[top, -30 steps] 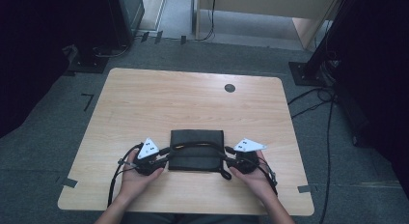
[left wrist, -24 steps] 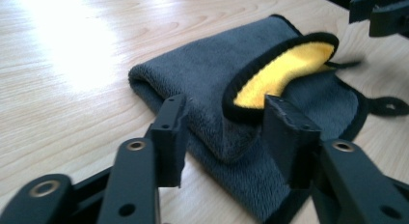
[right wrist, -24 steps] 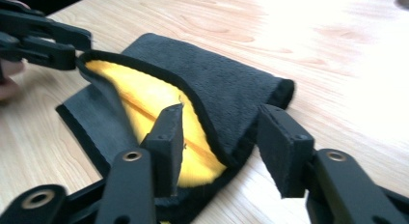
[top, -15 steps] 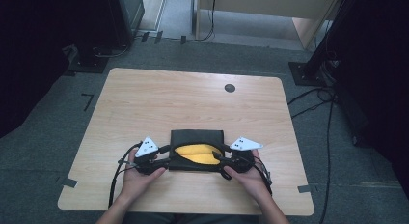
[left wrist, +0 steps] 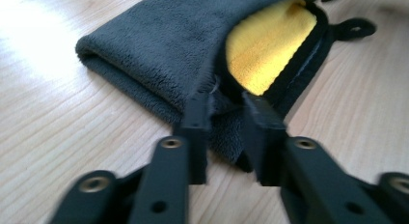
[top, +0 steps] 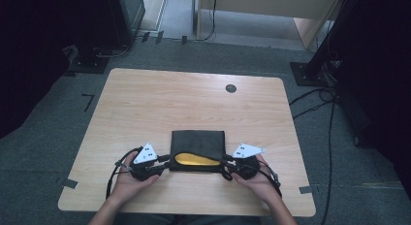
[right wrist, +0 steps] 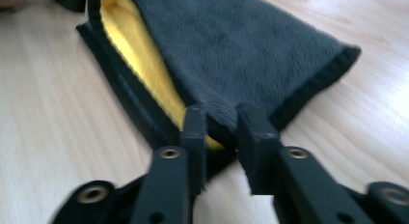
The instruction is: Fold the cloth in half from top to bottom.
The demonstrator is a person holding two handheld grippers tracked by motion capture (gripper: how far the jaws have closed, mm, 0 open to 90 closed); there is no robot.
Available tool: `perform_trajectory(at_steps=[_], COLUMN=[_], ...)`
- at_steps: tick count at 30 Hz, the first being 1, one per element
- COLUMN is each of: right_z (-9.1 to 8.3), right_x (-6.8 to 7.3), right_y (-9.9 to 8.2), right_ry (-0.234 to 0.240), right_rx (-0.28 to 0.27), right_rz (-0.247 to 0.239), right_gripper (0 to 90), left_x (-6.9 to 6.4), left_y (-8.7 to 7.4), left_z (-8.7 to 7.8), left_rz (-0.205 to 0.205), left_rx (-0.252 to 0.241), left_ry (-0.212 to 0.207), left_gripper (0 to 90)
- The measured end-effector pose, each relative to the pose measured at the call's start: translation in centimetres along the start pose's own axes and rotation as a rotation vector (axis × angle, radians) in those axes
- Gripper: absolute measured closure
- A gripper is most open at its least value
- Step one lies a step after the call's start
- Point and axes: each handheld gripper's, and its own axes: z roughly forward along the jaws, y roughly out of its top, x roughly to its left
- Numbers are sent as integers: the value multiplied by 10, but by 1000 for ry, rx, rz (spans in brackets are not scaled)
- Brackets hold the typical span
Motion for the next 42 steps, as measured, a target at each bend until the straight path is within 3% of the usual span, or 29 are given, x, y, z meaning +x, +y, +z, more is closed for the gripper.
perform_trajectory(at_steps=[3, 5, 6, 9, 10, 12, 13, 14, 17, 22, 23, 25, 28, 29, 32, 33, 35, 39, 42], right_z=[-12, -16, -16, -8, -4, 3, 7, 12, 16, 15, 14, 13, 6, 3, -3, -2, 3, 15, 24], right_x=[-9, -14, -13, -3, 1, 6, 9, 12, 14, 10, 10, 11, 11, 10, 8, 8, 12, 24, 26], right_y=[-4, -1, 2, 8, 9, 10, 10, 8, 4, -5, -5, -4, 0, 1, 5, 6, 7, 10, 6], right_ry=[27, 30, 16, -47, -61, -78, -83, -94, -101, -87, -90, -97, -90, -90, -125, -132, -151, -166, -174], right_rx=[-42, -95, -120, -130, -119, -97, -80, -52, 5, 38, 45, 48, 16, -9, -74, -97, -113, -92, -29], right_rz=[49, 103, 127, 154, 162, 166, 156, 134, 114, 161, 155, 148, 163, 183, 252, 285, 298, 242, 222], right_gripper=[650, 620, 591, 576, 574, 577, 590, 613, 654, 660, 655, 627, 597, 598, 612, 622, 638, 653, 651], left_x=[4, 0, -4, -18, -21, -25, -28, -29, -31, -30, -29, -26, -20, -18, -18, -20, -28, -37, -36], left_y=[4, 8, 9, 11, 11, 9, 6, 5, 1, -5, -4, -2, 1, 2, 8, 9, 9, 4, -2], left_z=[-5, -3, 0, 12, 16, 20, 21, 21, 18, 16, 14, 11, -3, -6, -5, -3, 5, 22, 25], left_rz=[-75, -93, -80, -20, -5, 33, 88, 105, 161, 236, 217, 195, 108, 79, 16, 13, 46, 116, 162], left_rx=[-67, -79, -70, -18, 0, 25, 41, 45, 68, 107, 108, 92, 9, -15, -57, -58, -40, 46, 93], left_ry=[-33, -13, 5, 127, 157, 181, 195, 202, 187, 154, 142, 111, 29, 24, 83, 99, 144, 161, 173], left_gripper=[567, 514, 499, 495, 515, 627, 666, 728, 796, 823, 816, 717, 563, 546, 537, 558, 591, 738, 802])
